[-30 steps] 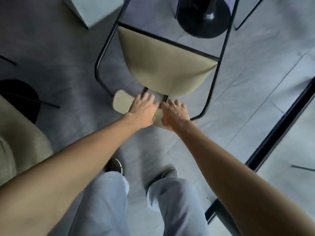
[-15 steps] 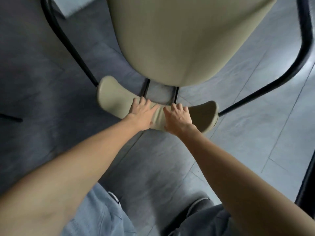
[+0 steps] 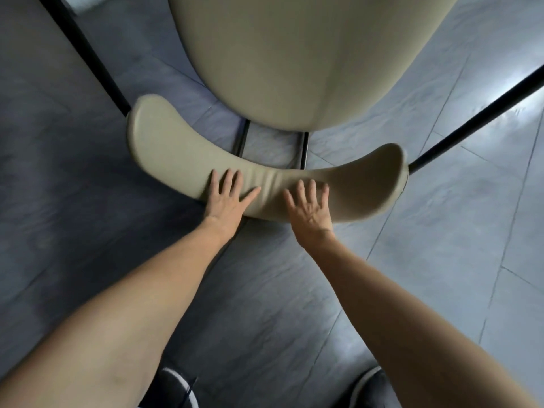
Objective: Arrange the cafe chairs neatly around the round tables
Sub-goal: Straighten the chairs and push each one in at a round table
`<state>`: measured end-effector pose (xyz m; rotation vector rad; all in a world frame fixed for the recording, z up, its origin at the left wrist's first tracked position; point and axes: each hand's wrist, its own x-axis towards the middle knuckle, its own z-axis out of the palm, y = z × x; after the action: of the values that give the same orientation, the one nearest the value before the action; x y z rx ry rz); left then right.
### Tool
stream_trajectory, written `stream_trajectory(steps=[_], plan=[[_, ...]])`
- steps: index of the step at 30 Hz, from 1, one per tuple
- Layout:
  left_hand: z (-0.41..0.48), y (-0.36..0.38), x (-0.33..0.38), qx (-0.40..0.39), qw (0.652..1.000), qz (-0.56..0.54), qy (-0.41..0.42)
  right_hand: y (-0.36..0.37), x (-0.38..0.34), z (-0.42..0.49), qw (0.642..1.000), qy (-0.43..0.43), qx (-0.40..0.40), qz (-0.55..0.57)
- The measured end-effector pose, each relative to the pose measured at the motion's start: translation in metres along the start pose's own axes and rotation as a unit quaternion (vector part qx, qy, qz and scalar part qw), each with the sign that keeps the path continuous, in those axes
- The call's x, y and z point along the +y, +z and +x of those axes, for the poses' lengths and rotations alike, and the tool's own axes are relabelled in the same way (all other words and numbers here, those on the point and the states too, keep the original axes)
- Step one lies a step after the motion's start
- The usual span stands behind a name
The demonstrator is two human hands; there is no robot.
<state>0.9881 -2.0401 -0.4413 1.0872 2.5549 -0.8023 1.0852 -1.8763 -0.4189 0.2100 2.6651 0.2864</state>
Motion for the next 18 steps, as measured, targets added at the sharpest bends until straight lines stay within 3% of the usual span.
stream_trajectory(steps=[10,18], plan=[[0.026,0.000,0.018,0.076,0.997,-0.033,-0.002,0.022,-0.010,0.014,0.997,0.006,0.068,-0.032],[0.033,0.017,0.026,0.131,0.990,-0.044,-0.014,0.023,-0.029,0.032,0.996,0.040,0.075,-0.023]])
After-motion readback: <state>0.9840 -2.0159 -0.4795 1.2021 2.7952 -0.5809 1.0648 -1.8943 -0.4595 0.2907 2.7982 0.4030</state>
